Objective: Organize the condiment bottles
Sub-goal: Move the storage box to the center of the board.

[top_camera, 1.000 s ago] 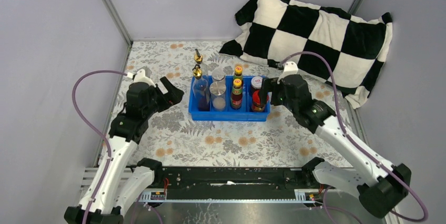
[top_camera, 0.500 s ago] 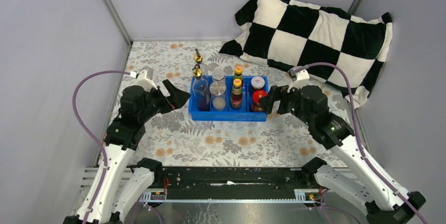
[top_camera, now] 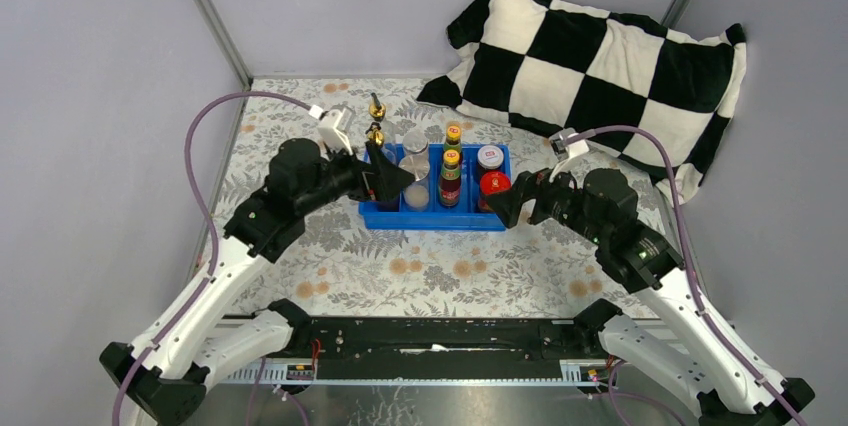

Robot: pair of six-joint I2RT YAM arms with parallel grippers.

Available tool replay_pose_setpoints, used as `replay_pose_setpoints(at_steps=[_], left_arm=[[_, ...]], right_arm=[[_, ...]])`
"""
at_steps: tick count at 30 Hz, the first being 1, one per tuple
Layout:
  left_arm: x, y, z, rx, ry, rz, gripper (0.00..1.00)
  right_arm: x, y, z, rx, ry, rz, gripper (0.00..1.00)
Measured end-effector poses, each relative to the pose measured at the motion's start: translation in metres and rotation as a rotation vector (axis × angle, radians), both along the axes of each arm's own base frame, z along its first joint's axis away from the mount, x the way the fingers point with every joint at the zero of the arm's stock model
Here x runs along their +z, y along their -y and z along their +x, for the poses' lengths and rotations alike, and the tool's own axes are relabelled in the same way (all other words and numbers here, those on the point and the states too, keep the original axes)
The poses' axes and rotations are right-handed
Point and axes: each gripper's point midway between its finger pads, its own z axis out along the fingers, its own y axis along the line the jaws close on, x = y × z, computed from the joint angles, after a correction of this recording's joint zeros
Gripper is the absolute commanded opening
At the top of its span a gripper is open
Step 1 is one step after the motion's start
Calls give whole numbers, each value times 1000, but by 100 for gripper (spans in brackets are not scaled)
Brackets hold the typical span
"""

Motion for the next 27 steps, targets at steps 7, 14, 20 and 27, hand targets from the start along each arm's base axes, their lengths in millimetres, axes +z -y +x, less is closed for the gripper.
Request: replay_pose_setpoints(at_steps=[7, 14, 20, 27], left_arm=[[7, 32, -18, -125, 63, 12, 99], [5, 42, -25, -201, 119, 6, 99], [-9, 58, -29, -276, 141, 3, 99], [-13, 69, -36, -366, 187, -11, 99]], right_arm=[[3, -21, -13, 149, 23, 69, 100], [-5, -34, -16, 274, 27, 155, 100], [-15, -11, 20, 229, -19, 330, 100], [-28, 4, 43, 253, -196, 601, 100]])
